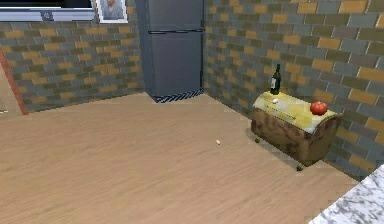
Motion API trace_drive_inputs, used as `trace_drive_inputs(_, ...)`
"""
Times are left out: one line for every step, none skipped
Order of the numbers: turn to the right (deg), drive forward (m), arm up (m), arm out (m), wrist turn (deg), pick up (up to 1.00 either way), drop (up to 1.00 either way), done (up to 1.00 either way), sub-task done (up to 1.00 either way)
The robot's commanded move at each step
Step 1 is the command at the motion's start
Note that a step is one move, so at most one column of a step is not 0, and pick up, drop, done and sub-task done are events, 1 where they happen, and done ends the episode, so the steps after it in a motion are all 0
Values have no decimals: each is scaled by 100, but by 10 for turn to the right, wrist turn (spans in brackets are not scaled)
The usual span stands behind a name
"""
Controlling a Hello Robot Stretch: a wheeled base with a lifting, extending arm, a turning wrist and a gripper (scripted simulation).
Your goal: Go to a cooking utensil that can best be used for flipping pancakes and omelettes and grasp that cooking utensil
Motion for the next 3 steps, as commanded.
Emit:
trace_drive_inputs(0,0,0,0,0,100,0,0,0)
trace_drive_inputs(0,0,10,0,0,0,0,0,0)
trace_drive_inputs(0,0,0,0,0,0,0,100,0)
